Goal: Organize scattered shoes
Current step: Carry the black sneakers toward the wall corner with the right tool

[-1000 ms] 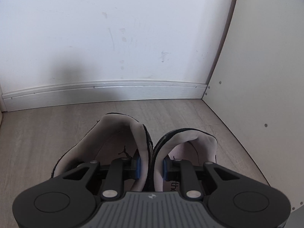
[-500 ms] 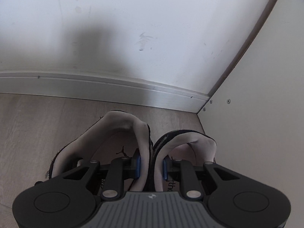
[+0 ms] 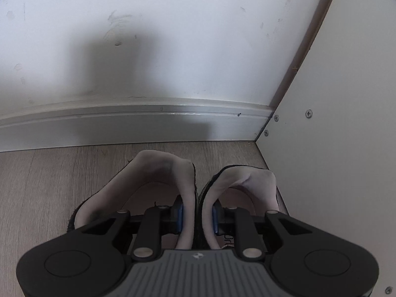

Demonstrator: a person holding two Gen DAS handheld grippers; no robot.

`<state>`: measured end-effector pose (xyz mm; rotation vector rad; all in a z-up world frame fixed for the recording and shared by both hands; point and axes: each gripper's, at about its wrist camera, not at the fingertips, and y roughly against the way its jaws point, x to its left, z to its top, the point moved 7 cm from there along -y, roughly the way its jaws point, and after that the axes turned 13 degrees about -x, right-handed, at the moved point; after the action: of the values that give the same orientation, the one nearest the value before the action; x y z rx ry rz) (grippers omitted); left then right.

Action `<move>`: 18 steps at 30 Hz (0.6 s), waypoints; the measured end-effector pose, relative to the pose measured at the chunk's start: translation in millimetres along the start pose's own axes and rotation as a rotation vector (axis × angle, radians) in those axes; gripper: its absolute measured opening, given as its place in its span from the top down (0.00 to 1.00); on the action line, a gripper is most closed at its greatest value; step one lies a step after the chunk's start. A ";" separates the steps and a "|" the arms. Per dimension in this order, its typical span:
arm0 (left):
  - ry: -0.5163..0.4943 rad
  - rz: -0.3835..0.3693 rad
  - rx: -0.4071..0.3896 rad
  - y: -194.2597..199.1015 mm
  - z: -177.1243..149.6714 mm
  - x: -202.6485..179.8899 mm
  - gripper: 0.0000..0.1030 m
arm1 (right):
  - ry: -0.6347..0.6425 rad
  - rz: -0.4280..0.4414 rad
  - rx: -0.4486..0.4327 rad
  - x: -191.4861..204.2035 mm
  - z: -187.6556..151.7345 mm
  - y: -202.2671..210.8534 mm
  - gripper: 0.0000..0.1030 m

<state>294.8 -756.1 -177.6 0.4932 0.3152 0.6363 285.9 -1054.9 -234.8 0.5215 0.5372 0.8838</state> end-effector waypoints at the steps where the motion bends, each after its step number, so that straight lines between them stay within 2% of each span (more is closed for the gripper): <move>1: -0.006 -0.004 0.002 -6.7 0.9 -4.5 0.16 | -0.001 0.004 -0.002 -0.3 0.2 -0.5 0.77; 9: -0.036 -0.014 0.037 -28.9 -7.9 -11.8 0.16 | -0.080 -0.002 -0.024 -5.1 -0.7 -2.0 0.76; 18: -0.040 -0.033 0.033 -33.7 -11.1 -16.7 0.16 | 0.003 -0.036 -0.030 -12.5 2.2 -11.7 0.77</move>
<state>293.7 -786.3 -202.6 0.5304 0.2955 0.5893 287.4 -1071.8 -237.7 0.4817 0.5339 0.8568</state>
